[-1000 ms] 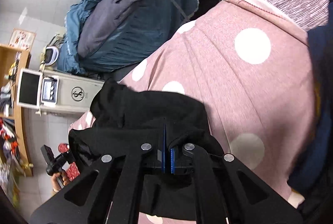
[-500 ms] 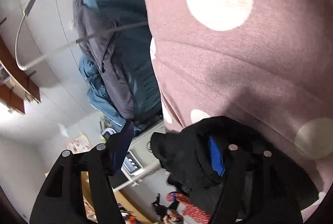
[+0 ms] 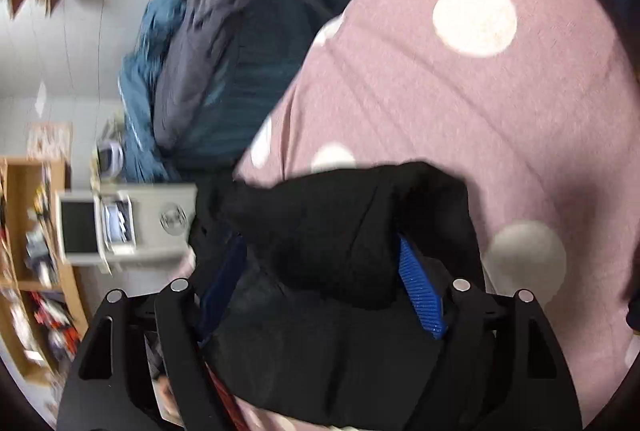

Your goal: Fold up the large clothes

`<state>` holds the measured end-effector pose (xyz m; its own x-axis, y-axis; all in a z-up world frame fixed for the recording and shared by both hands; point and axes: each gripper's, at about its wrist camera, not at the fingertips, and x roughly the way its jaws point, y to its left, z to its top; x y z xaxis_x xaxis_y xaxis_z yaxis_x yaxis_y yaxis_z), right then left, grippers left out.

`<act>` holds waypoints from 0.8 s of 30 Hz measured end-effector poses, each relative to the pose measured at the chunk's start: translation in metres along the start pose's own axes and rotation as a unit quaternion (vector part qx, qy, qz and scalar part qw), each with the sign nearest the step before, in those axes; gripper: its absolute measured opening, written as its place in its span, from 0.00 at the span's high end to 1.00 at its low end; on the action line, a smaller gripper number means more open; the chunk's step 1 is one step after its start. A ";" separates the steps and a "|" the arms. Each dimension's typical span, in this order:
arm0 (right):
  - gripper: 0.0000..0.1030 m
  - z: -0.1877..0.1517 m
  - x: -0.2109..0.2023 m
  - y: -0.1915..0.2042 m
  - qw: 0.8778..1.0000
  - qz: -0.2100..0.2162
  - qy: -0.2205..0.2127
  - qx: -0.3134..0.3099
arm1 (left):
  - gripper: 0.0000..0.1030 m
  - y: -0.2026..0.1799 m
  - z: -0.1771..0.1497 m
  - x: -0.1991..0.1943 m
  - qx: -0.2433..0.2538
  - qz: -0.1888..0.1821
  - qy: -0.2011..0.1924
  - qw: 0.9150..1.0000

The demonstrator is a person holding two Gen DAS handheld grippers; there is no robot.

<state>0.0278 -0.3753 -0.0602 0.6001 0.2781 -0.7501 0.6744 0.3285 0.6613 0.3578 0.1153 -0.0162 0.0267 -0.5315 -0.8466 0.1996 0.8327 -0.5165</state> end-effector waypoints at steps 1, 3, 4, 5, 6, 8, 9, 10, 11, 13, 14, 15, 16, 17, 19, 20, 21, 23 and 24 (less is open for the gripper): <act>0.27 -0.008 0.002 0.003 0.999 -0.018 0.008 -0.025 | 0.38 -0.005 0.000 0.005 -0.002 -0.017 0.002 1.000; 0.27 -0.018 -0.005 0.001 0.997 -0.062 -0.027 -0.026 | 0.47 -0.013 0.002 0.014 0.000 -0.035 0.008 0.999; 0.27 -0.025 -0.009 -0.004 0.997 -0.063 -0.047 -0.002 | 0.50 -0.021 0.005 0.020 0.009 -0.026 0.012 1.000; 0.27 -0.029 -0.006 -0.007 0.998 -0.049 -0.043 0.012 | 0.61 -0.027 0.008 0.023 0.016 -0.013 0.013 1.000; 0.27 -0.033 0.004 -0.007 0.999 -0.031 -0.018 0.018 | 0.72 -0.032 0.012 0.027 0.023 -0.002 0.012 1.000; 0.73 -0.035 0.025 0.002 0.998 -0.058 0.013 -0.014 | 0.90 -0.040 0.026 0.033 0.021 0.005 0.009 1.000; 0.88 -0.031 0.030 0.009 0.997 -0.072 0.012 -0.030 | 0.90 -0.043 0.032 0.032 0.019 0.004 -0.001 1.000; 0.90 -0.020 0.034 0.015 0.998 -0.062 0.008 -0.032 | 0.90 -0.047 0.042 0.027 0.016 0.001 -0.017 1.000; 0.92 -0.012 0.035 0.020 0.999 -0.048 0.001 -0.024 | 0.91 -0.050 0.053 0.021 0.011 0.001 -0.030 0.999; 0.92 0.016 0.029 0.030 1.000 0.002 -0.025 0.009 | 0.92 -0.053 0.068 0.014 -0.004 0.002 -0.045 0.999; 0.92 0.030 0.025 0.034 0.998 0.037 -0.038 0.025 | 0.91 -0.052 0.077 0.008 -0.019 0.003 -0.056 0.998; 0.92 0.048 0.019 0.037 0.994 0.079 -0.054 0.049 | 0.84 -0.049 0.082 0.006 -0.030 0.002 -0.060 0.998; 0.91 0.059 0.016 0.036 0.991 0.097 -0.066 0.071 | 0.73 -0.045 0.087 0.001 -0.044 0.002 -0.071 0.997; 0.80 0.067 0.012 0.034 0.987 0.106 -0.076 0.093 | 0.35 -0.043 0.089 -0.005 -0.052 0.007 -0.083 0.995; 0.37 0.075 0.004 0.033 0.985 0.091 -0.090 0.112 | 0.10 -0.029 0.088 -0.027 -0.082 0.013 -0.142 0.986; 0.32 0.072 -0.002 0.038 0.989 0.068 -0.097 0.092 | 0.10 -0.018 0.084 -0.039 -0.097 -0.004 -0.165 0.982; 0.32 0.068 -0.004 0.045 0.992 0.042 -0.102 0.056 | 0.10 -0.013 0.083 -0.041 -0.101 -0.011 -0.160 0.982; 0.32 0.047 0.004 0.065 0.995 -0.035 -0.079 -0.053 | 0.10 -0.003 0.074 -0.039 -0.090 0.003 -0.131 0.987; 0.32 0.032 0.013 0.073 0.990 -0.075 -0.065 -0.105 | 0.10 -0.002 0.068 -0.039 -0.078 0.013 -0.125 0.989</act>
<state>0.0987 -0.3763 -0.0216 0.5598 0.0985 -0.8228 0.6639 0.5409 0.5164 0.4230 0.1237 0.0268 0.2754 -0.5150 -0.8117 0.0435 0.8502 -0.5247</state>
